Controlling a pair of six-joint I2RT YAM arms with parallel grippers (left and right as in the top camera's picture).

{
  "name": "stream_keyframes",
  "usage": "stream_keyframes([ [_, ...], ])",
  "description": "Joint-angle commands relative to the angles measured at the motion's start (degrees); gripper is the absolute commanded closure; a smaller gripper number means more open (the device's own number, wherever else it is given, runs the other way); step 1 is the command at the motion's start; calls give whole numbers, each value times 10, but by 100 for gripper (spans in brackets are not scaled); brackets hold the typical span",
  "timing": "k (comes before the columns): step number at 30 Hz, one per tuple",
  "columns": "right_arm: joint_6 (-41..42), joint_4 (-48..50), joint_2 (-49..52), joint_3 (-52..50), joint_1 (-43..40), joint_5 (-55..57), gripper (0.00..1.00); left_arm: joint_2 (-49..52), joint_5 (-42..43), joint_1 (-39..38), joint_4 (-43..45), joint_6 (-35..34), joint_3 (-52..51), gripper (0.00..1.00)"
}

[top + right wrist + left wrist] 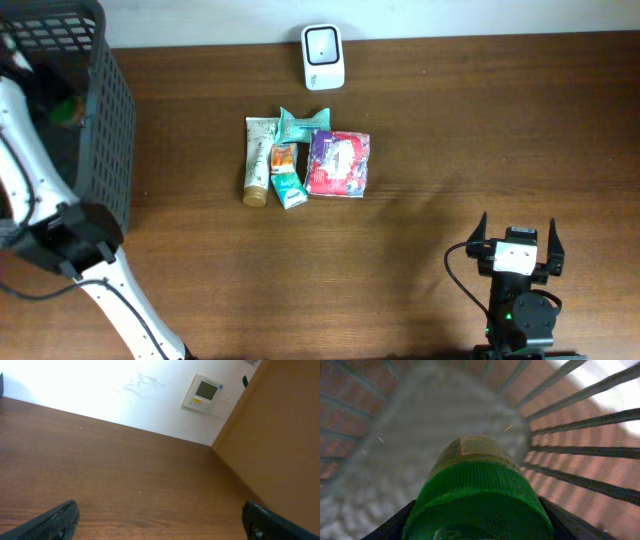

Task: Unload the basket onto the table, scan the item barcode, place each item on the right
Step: 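Grasp the green-lidded jar inside the basket with the left gripper, then carry the green jar out and set it right of the pink pack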

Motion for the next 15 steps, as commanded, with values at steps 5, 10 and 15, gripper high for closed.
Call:
stream_keyframes([
  [5, 1, 0, -3, -5, -3, 7, 1, -231, 91, 16, 0, -35, 78, 39],
  [10, 1, -1, -3, -5, -3, 7, 1, -289, 343, -1, -4, -34, 80, 37],
  [15, 1, 0, -3, -5, -3, 7, 1, -280, 309, -111, -50, -33, 66, 38],
])
